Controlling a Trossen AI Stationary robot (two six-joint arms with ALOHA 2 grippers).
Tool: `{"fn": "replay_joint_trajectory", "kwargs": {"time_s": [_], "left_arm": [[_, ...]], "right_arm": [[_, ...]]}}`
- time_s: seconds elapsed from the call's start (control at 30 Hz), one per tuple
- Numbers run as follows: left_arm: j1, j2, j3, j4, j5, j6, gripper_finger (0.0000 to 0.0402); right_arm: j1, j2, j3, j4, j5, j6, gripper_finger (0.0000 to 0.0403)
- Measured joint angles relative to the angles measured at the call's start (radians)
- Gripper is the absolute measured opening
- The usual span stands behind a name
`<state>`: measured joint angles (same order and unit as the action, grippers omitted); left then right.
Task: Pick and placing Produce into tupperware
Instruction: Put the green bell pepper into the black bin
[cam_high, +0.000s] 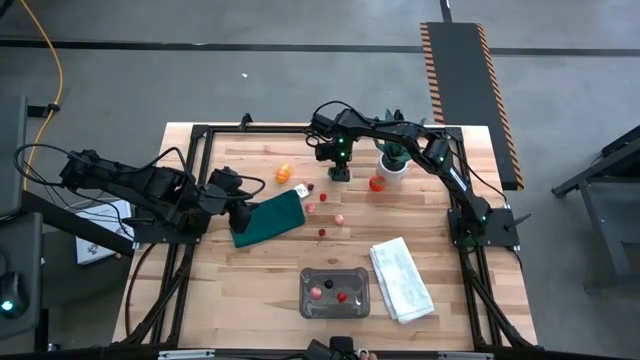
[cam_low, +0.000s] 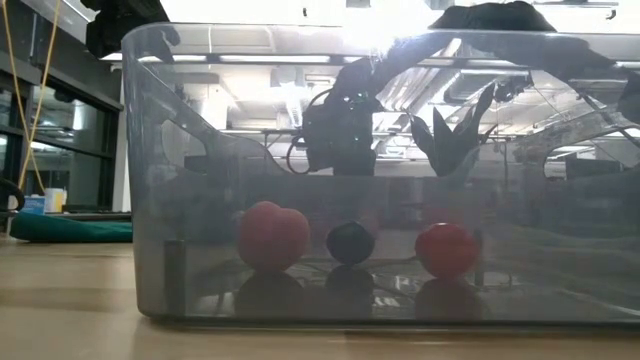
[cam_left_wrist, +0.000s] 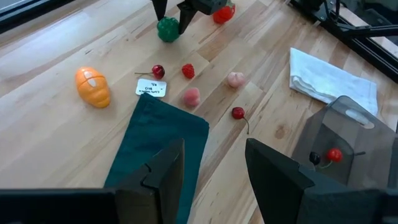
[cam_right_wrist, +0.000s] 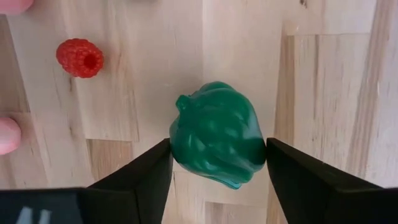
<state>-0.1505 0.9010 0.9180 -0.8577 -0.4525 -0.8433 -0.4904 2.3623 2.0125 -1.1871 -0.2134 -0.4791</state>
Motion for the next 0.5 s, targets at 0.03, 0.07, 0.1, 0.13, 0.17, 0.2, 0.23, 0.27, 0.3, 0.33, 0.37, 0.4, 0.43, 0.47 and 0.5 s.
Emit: {"fn": "replay_joint_trajectory", "kwargs": {"time_s": [0.03,0.07,0.1,0.13,0.17,0.2,0.23,0.27,0.3,0.33,0.37,0.4,0.43,0.47,0.5], "left_arm": [[0.000,0.000,0.000,0.000,0.000,0.000,0.0159],[0.000,0.000,0.000,-0.001,0.000,0.000,0.0159],[0.000,0.000,0.000,0.000,0.000,0.000,0.0159],[0.000,0.000,0.000,-0.001,0.000,0.000,0.0159],[0.000,0.000,0.000,-0.001,0.000,0.000,0.0159],[0.000,0.000,0.000,-0.001,0.000,0.000,0.0159],[0.000,0.000,0.000,-0.002,0.000,0.000,0.0159],[0.000,0.000,0.000,-0.003,0.000,0.000,0.0159],[0.000,0.000,0.000,-0.006,0.000,0.000,0.0159],[0.000,0.000,0.000,-0.009,0.000,0.000,0.0159],[0.000,0.000,0.000,-0.010,0.000,0.000,0.0159],[0.000,0.000,0.000,-0.010,0.000,0.000,0.0159],[0.000,0.000,0.000,-0.010,0.000,0.000,0.0159],[0.000,0.000,0.000,-0.010,0.000,0.000,0.0159],[0.000,0.000,0.000,-0.010,0.000,0.000,0.0159]], "right_arm": [[0.000,0.000,0.000,-0.002,0.000,0.000,0.0227],[0.000,0.000,0.000,-0.002,0.000,0.000,0.0225],[0.000,0.000,0.000,-0.004,0.000,0.000,0.0224],[0.000,0.000,0.000,-0.007,0.000,0.000,0.0223],[0.000,0.000,0.000,-0.010,0.000,0.001,0.0223],[0.000,0.000,0.000,-0.010,0.000,0.004,0.0223],[0.000,0.000,0.000,-0.010,-0.001,0.005,0.0223],[0.000,0.000,0.000,-0.012,-0.002,0.005,0.0223],[0.000,0.000,0.000,-0.016,-0.003,0.007,0.0223],[0.000,0.000,0.000,-0.021,-0.004,0.007,0.0223],[0.000,0.000,0.000,-0.024,-0.004,0.008,0.0223],[0.000,0.000,0.000,-0.026,-0.004,0.008,0.0222],[0.000,0.000,0.000,-0.027,-0.004,0.008,0.0222],[0.000,0.000,0.000,-0.028,-0.004,0.008,0.0222],[0.000,0.000,0.000,-0.029,-0.004,0.009,0.0222]]}}
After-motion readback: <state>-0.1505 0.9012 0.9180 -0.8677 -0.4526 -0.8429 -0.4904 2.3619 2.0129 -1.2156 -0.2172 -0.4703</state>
